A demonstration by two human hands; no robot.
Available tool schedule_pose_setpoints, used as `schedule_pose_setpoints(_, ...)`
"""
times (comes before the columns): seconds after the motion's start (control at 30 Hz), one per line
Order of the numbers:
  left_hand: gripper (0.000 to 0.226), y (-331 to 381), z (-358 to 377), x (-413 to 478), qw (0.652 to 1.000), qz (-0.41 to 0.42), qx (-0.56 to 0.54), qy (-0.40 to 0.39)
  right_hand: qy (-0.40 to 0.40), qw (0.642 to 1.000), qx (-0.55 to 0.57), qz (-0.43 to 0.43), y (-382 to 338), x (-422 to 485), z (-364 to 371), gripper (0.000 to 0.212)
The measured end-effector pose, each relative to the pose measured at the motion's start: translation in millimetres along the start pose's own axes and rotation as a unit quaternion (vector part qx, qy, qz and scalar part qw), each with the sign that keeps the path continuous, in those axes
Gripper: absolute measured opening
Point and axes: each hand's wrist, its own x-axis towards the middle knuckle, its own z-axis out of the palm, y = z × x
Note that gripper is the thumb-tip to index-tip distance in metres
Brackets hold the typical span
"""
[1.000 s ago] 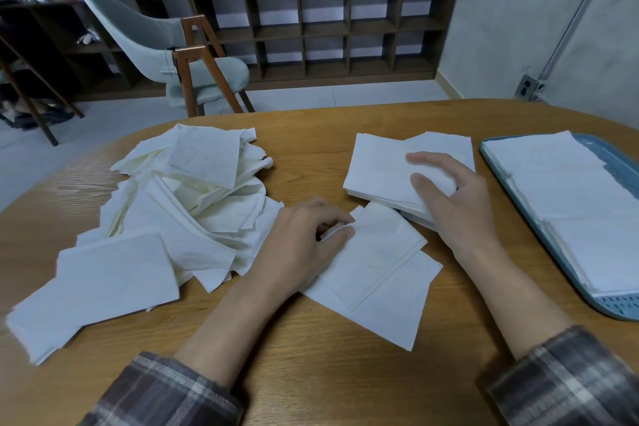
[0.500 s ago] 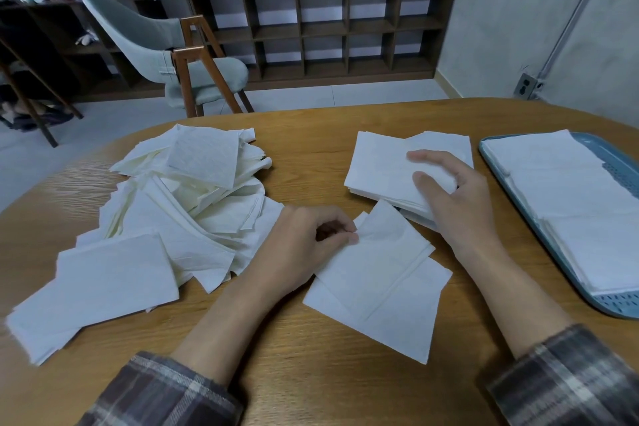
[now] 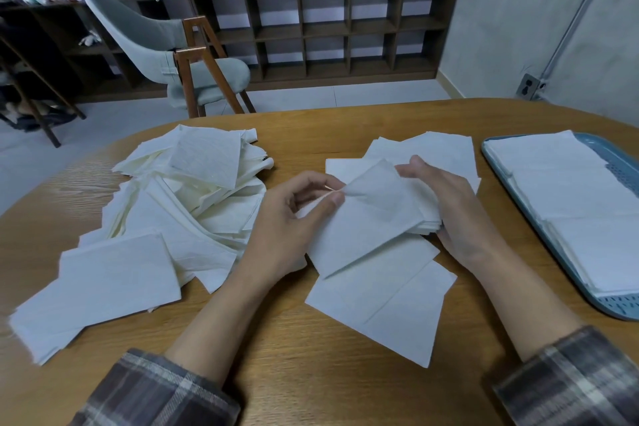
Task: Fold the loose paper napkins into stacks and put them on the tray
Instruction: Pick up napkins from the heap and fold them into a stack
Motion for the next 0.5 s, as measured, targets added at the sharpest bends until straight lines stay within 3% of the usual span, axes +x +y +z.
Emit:
schedule_pose_setpoints(0.13,0.007,5.9,-1.2,0.2,0.999,0.019,0.036,0.033,-0.063,0.996,-0.059,-0.021,-3.8,-10.7,10.1,0.02)
schedule_pose_setpoints(0.37,0.039,11.6,2.7,-3.0,0.996,-0.037,0.058,0.059,-0.008,0.998,-0.055,0.001,-4.3,-11.2,13.7,0.019)
schedule_pose_setpoints(0.5,0.046,11.6,2.8,-3.1,0.994,-0.044,0.065,0.074,-0.028,0.999,-0.018,0.011,-4.2,-9.8,12.1,0.023)
